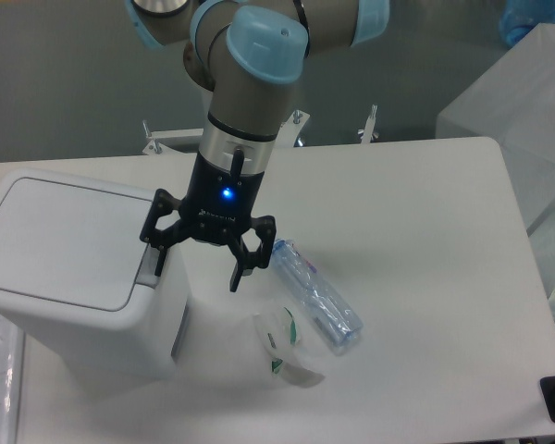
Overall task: Open the trash can
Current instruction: 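Hold the gripper on the button while the lid swings open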
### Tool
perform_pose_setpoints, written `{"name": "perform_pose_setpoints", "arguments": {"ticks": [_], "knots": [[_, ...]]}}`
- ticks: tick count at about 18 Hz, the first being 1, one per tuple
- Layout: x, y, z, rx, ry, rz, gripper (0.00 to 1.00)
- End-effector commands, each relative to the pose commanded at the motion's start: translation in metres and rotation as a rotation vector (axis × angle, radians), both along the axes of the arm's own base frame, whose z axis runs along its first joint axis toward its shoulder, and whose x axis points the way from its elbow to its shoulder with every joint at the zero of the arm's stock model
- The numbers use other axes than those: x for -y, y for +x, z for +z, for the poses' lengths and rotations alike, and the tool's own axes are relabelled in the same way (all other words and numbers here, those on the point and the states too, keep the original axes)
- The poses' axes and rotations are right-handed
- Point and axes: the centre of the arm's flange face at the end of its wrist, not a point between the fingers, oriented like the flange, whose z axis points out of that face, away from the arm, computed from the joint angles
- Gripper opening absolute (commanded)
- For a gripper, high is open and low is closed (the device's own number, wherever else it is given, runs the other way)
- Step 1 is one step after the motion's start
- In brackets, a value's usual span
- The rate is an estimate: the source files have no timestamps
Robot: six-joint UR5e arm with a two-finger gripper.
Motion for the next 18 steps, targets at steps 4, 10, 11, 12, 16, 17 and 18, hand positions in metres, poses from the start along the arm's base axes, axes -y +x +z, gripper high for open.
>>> {"name": "perform_pose_setpoints", "arguments": {"ticks": [4, 10, 11, 12, 16, 17, 18], "knots": [[-0.001, -0.001, -0.002, 0.001, -0.002, -0.001, 1.00], [-0.001, -0.001, 0.000, -0.002, 0.001, -0.001, 1.00], [-0.002, -0.002, 0.002, -0.003, 0.003, 0.000, 1.00], [-0.002, -0.001, 0.008, -0.009, 0.011, -0.001, 1.00], [-0.004, -0.007, 0.038, -0.054, 0.052, -0.003, 1.00], [-0.002, -0.011, 0.042, -0.060, 0.057, 0.005, 1.00], [0.001, -0.017, 0.048, -0.068, 0.064, 0.019, 1.00]]}}
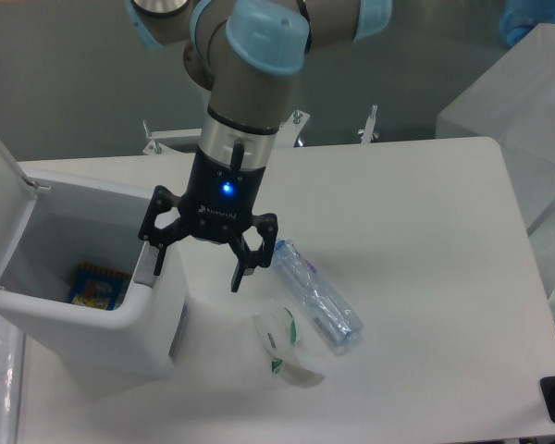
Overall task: Open the trash can
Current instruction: 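Hold the gripper on the button while the lid swings open, then lift the gripper away from the trash can toward the bottle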
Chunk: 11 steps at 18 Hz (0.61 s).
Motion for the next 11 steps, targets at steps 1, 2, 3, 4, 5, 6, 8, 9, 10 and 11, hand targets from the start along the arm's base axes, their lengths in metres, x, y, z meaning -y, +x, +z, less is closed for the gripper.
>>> {"name": "perform_pose_setpoints", "arguments": {"ticks": [1, 2, 3, 4, 5, 6, 8, 9, 10, 11], "knots": [[0.005, -0.009, 0.005, -0.008, 0.005, 0.018, 1.00], [0.010, -0.016, 0.009, -0.020, 0.006, 0.033, 1.00], [0.013, -0.022, 0.011, -0.039, -0.006, 0.053, 1.00], [0.019, -0.032, 0.013, -0.073, -0.028, 0.082, 1.00], [0.024, -0.039, 0.013, -0.109, -0.058, 0.105, 1.00], [0.027, -0.044, 0.012, -0.144, -0.088, 0.115, 1.00], [0.035, -0.054, 0.006, -0.222, -0.157, 0.103, 1.00], [0.038, -0.057, 0.001, -0.262, -0.196, 0.080, 1.00], [0.041, -0.059, -0.003, -0.296, -0.233, 0.057, 1.00], [0.044, -0.060, -0.005, -0.324, -0.263, 0.042, 1.00]]}}
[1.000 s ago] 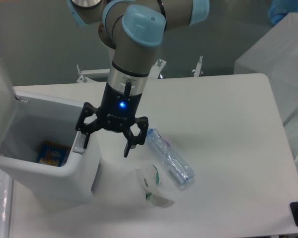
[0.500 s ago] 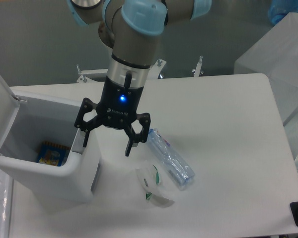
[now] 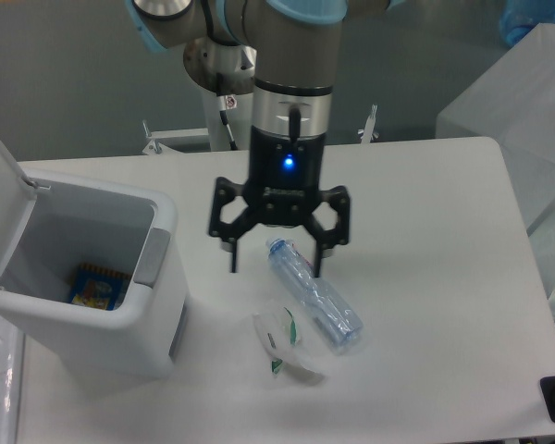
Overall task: Open the trash can
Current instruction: 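Lift the gripper away from the trash can toward the bottle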
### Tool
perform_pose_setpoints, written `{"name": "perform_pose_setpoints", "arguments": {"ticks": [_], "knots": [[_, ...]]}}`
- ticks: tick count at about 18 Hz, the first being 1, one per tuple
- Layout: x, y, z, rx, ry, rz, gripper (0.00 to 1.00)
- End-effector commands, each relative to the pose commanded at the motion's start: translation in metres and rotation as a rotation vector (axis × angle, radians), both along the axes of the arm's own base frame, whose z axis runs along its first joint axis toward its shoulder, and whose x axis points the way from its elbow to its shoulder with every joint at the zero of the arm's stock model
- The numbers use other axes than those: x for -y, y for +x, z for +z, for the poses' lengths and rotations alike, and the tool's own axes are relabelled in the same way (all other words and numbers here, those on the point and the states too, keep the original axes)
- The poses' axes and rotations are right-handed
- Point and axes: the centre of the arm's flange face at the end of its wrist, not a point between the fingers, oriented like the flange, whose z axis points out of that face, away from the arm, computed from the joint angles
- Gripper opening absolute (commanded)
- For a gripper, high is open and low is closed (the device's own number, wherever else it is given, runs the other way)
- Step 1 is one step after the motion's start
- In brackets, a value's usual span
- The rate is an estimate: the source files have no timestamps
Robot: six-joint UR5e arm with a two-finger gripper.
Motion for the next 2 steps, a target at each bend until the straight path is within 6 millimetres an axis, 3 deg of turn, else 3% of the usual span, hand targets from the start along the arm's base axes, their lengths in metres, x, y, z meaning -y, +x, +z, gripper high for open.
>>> {"name": "perform_pose_setpoints", "arguments": {"ticks": [2], "knots": [[0.0024, -0.0031, -0.0055, -0.022, -0.038, 0.001, 1.00]]}}
